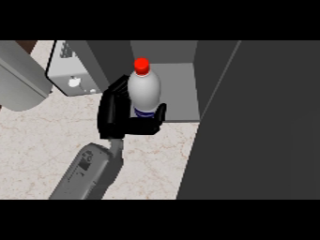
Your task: Pick up the bottled water, place it into the cabinet and close the cabinet
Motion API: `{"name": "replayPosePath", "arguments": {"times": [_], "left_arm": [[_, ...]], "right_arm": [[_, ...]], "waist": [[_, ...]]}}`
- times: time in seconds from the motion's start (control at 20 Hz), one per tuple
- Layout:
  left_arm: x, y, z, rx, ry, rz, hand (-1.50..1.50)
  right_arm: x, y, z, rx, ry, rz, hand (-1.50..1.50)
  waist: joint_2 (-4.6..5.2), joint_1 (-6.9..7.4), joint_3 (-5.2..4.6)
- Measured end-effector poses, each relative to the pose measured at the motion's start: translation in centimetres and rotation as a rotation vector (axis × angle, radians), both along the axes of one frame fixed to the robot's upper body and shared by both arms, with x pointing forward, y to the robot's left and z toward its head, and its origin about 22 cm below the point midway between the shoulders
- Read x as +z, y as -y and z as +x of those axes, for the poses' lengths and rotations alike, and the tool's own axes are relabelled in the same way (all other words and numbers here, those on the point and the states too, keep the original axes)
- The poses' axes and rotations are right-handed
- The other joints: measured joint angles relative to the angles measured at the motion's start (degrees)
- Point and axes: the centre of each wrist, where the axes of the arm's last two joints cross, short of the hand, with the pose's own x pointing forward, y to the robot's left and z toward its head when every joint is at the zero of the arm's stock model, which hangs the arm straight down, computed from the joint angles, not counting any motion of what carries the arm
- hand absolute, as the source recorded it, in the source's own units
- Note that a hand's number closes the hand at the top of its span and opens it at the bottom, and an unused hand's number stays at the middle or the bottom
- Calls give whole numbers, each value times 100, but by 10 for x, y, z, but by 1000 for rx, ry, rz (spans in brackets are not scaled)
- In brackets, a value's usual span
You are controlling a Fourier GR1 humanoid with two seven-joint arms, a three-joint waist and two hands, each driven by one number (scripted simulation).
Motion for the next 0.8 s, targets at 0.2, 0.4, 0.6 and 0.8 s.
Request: {"name": "replayPosePath", "arguments": {"times": [0.2,0.4,0.6,0.8], "left_arm": [[7,11,21,25,-4,42,150],[18,11,47,52,-11,89,150],[11,20,59,69,-22,143,150],[16,23,77,103,-48,193,150]], "right_arm": [[1,0,0,2,-7,5,-150],[0,2,-3,-1,-11,2,-150],[-1,2,-3,-2,-5,7,-150],[-2,2,-4,2,-13,10,-150]], "waist": [[5,-22,-1],[6,-46,-1],[13,-58,-1],[15,-72,-1]]}}
